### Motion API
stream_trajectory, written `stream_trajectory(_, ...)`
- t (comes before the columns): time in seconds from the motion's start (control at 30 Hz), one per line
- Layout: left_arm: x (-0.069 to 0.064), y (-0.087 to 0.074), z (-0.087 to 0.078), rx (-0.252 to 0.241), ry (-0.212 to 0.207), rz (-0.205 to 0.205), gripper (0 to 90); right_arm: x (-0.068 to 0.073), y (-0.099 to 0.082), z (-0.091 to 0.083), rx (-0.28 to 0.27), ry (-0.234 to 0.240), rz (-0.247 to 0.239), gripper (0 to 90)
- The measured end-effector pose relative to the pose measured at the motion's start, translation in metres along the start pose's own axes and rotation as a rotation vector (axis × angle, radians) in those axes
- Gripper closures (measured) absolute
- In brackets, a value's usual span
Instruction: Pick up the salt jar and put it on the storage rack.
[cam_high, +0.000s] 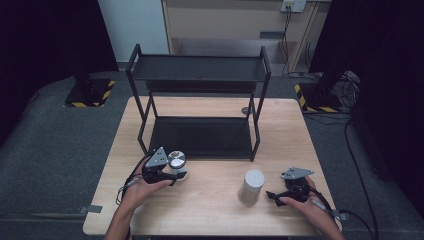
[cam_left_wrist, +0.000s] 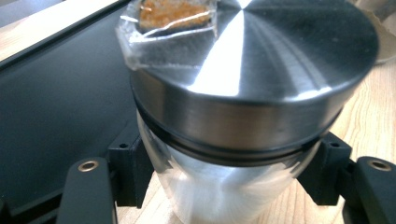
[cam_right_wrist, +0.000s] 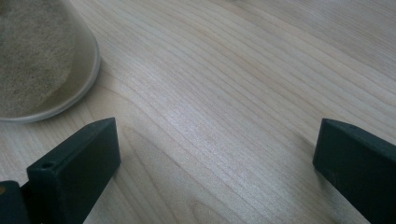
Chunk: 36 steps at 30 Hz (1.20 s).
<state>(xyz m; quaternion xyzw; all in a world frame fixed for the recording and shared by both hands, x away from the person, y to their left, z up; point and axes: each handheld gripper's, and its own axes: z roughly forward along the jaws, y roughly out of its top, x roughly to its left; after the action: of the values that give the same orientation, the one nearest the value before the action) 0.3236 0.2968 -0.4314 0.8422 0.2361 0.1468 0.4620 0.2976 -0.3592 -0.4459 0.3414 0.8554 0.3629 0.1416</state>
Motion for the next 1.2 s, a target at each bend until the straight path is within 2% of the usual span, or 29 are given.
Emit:
stream_trajectory(0.13,0.001,0.000,0.001,0.004,-0.015,0.006,29.6,0.000,0.000,0.000,0.000,0.000,-0.001,1.4)
stream_trajectory(0.3,0.006,0.000,0.002,0.001,-0.055,0.025,29.6,0.000,0.000,0.000,0.000,0.001,0.000,1.5)
stream_trajectory(0.53,0.007,0.008,0.001,-0.008,-0.080,0.042,29.6,0.000,0.000,0.000,0.000,0.001,-0.001,1.5)
stream_trajectory(0.67,0.010,0.021,-0.002,-0.008,-0.098,0.068,29.6,0.000,0.000,0.000,0.000,0.001,-0.001,1.5)
stream_trajectory(0.7,0.012,0.029,-0.003,-0.004,-0.108,0.080,29.6,0.000,0.000,0.000,0.000,0.001,-0.002,1.5)
stream_trajectory(0.73,0.012,0.029,-0.003,-0.004,-0.108,0.080,29.6,0.000,0.000,0.000,0.000,0.001,-0.001,1.5)
stream_trajectory(0.8,0.017,0.041,-0.005,-0.006,-0.121,0.098,29.6,0.000,0.000,0.000,0.000,0.002,-0.001,1.5)
stream_trajectory(0.83,0.017,0.041,-0.005,-0.006,-0.121,0.098,29.6,0.000,0.000,0.000,0.000,0.002,-0.001,1.5)
stream_trajectory(1.03,0.025,0.068,-0.008,-0.009,-0.136,0.133,29.5,-0.001,0.000,0.000,0.000,0.004,-0.003,1.5)
stream_trajectory(1.1,0.029,0.081,-0.009,0.003,-0.145,0.152,29.5,-0.001,0.000,0.000,0.000,0.005,-0.004,1.5)
stream_trajectory(1.2,0.031,0.089,-0.010,0.012,-0.144,0.162,29.5,-0.001,0.000,0.000,0.000,0.006,-0.004,1.5)
